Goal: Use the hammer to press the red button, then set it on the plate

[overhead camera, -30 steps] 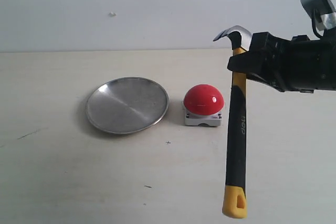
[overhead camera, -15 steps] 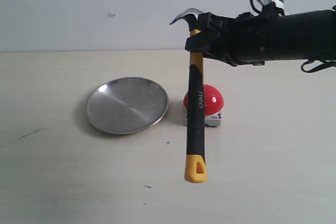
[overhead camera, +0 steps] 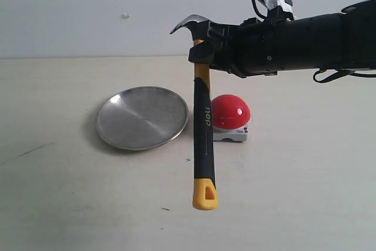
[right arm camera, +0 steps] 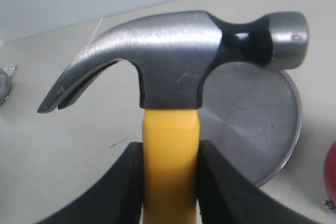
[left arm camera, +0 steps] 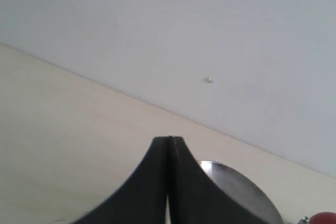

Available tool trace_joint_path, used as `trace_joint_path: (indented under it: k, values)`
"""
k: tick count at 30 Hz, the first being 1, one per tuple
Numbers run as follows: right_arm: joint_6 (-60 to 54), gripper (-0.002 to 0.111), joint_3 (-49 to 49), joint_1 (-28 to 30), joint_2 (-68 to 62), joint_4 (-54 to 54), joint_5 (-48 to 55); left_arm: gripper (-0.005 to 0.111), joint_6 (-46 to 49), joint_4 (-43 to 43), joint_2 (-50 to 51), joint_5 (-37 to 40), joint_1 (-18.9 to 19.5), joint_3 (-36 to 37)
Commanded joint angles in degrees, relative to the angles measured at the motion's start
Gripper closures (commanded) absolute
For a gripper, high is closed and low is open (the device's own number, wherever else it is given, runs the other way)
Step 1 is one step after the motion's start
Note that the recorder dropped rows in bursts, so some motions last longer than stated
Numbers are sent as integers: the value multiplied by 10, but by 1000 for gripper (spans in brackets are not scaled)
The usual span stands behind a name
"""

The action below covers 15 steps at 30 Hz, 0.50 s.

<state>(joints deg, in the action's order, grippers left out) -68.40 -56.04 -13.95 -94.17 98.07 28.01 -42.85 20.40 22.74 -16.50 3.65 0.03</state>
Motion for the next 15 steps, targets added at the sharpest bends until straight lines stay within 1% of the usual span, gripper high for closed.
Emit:
trace_joint_path:
  k: [1,4,8,10,13,15]
  values:
    - [-3,108,-10,0,8,19,9,107,-61,108,23,-90,-4,0]
    - [-3,108,-10,0,8,19,9,107,-39,137,30,-124,-4,0]
    - [-6,108,-10,0,8,19,9,107,-23,135,30,-128,-3,0]
    - [-6,108,-10,0,8,19,11,107,-23,133,35,-145,-3,0]
    - [-10,108,-10,0,8,19,5,107,-45,143,64,-199,-3,0]
    - [-15,108,-10,0,8,19,3,107,-70,181,105,-204,-3,-7]
